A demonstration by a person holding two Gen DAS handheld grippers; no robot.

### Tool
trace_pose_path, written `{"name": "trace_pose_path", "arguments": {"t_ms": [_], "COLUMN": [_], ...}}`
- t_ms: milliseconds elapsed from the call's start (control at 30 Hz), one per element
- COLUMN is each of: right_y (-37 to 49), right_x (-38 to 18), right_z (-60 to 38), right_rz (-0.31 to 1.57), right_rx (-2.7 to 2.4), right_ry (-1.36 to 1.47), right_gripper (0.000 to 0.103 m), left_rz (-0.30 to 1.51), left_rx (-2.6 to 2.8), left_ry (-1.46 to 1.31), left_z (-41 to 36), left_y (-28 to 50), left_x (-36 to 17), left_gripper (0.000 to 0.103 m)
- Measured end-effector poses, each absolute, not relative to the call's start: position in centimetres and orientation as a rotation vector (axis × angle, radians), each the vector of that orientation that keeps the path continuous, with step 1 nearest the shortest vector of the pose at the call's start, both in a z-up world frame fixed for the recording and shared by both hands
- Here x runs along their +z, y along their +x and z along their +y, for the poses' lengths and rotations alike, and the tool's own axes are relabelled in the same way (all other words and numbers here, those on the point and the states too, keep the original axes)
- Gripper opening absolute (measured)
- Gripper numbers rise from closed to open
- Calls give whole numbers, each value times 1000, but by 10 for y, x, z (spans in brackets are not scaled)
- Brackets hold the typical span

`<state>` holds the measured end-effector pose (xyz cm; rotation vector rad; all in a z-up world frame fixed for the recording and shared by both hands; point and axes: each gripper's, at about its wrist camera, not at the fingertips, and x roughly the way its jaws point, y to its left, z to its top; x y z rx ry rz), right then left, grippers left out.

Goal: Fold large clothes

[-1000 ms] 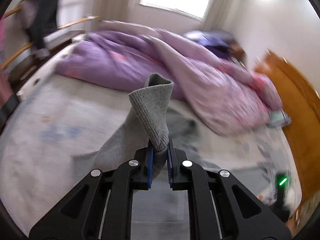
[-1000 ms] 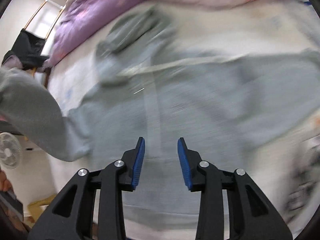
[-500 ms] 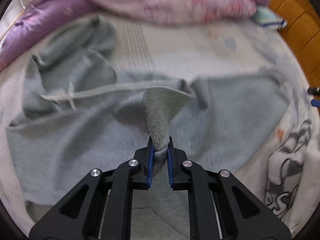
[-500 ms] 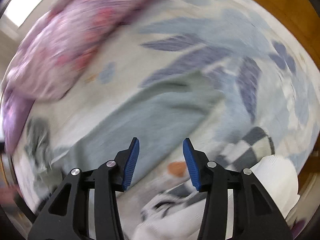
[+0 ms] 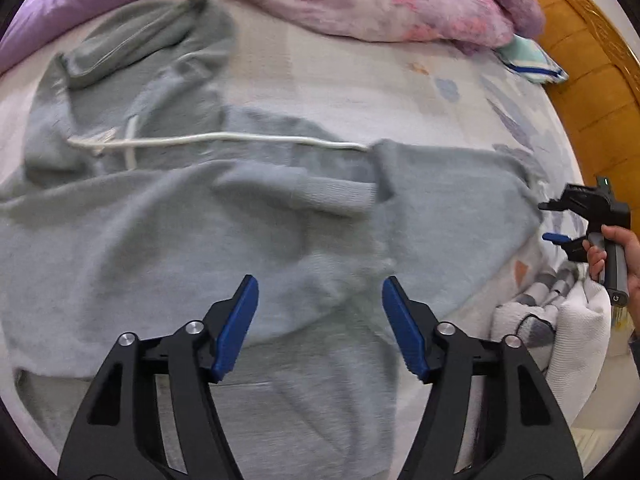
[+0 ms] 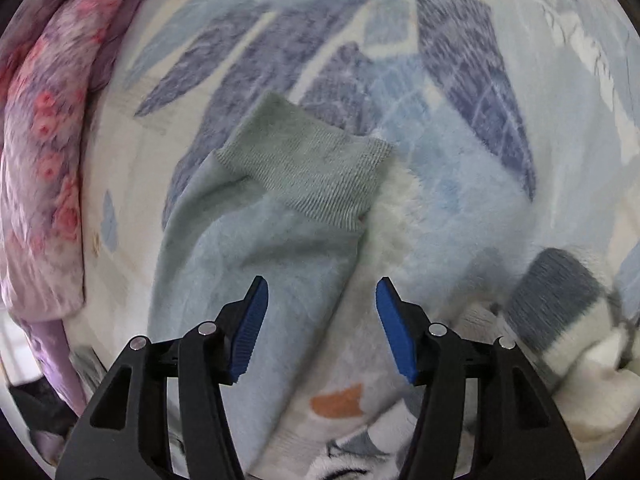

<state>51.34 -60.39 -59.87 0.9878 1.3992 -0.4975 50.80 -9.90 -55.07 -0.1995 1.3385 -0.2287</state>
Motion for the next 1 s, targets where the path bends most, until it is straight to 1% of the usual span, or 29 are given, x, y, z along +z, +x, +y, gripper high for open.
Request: {"name": "trace_pose_path", "arguments": {"t_ms": [167,200,233,267,333,400,600,667,800,867,900,933,1000], "right_y": [504,507,508,508,507,509,515,514,511,503,498,494,479], "right_x": [-617,-615,-614,-610,-600,-582,-480,-443,-395,-382,-378,-378,-379], "right_z": [-614,-614,-612,-610,-606,-596,-517,-467,-353,-285,-248,-225,-146], "right_rz": [1337,1335,1331,1322,1272,1224,1050,983,903,884,884,886,913], "right_rx": [-552,-551,-549,-546,-505,-495,-389,-320,-142,-32,31,72,196], "right_ry": [1080,1070,1052,1033,1034,966,631,548,430,379,358,348,322], "right_gripper": [55,53,46,27,6,2,2,2,2,2,2,2,2], "left_rz": [1385,1391,1395,1402,1412,1415,1401,1396,1392,1384,1377,1372,1349], "left_rx": [-82,-62,-36,-7,32,64,157,182,203,210,214,220,231], "left_ry": [-278,-290,-318,-339,-378,-412,-498,-525,-560,-556,-553,-550,-545], "left_z": [-50,-45,-33,-20,5,34,116,136,184,202,215,225,245], "left_y": [505,507,506,505,502,495,473,466,452,446,443,440,431], "left_x": [-564,-562,-563,-563,-561,-556,-547,-545,-535,-528,-522,-518,-509], "left_gripper": [68,68,68,68,68,68,68,68,68,68,70,76,77]}}
